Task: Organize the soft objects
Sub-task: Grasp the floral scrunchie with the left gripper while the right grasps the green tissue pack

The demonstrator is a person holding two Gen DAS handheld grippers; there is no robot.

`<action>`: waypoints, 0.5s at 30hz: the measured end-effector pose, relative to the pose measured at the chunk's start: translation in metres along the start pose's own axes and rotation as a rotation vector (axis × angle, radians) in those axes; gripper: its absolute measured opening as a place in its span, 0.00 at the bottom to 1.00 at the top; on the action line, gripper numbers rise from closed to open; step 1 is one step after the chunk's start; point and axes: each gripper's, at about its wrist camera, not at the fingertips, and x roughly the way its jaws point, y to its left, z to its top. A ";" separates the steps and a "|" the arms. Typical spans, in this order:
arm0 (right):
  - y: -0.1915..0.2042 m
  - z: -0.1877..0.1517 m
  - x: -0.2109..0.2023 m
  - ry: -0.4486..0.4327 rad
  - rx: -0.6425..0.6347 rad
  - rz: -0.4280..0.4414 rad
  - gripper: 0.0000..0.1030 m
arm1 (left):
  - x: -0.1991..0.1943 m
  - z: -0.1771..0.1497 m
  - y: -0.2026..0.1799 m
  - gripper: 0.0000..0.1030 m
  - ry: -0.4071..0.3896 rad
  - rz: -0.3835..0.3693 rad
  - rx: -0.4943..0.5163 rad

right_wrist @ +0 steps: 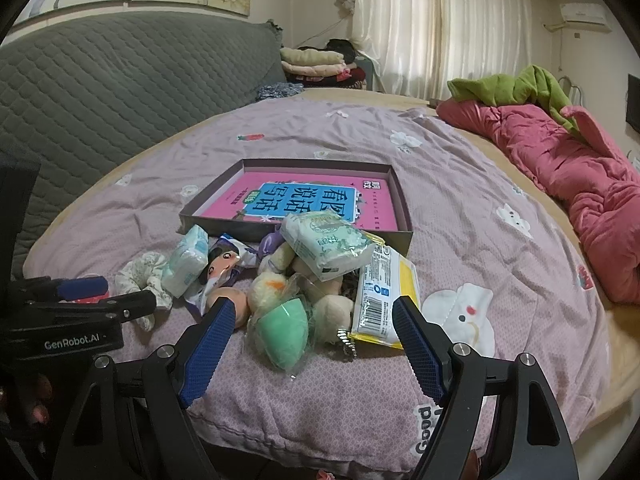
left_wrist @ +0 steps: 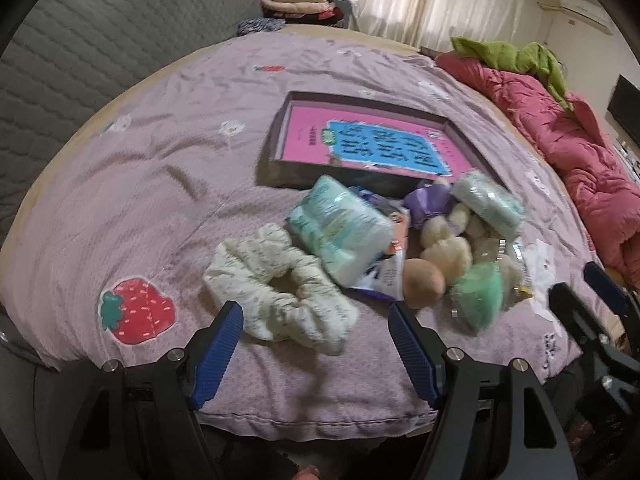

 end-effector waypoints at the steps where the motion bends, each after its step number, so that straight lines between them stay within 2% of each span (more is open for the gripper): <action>1: 0.000 0.000 0.000 -0.002 0.001 -0.001 0.79 | 0.002 0.000 0.001 0.72 0.003 0.007 -0.001; 15: -0.019 0.012 0.021 0.007 0.033 -0.036 0.79 | 0.037 0.000 0.019 0.72 0.054 0.041 -0.039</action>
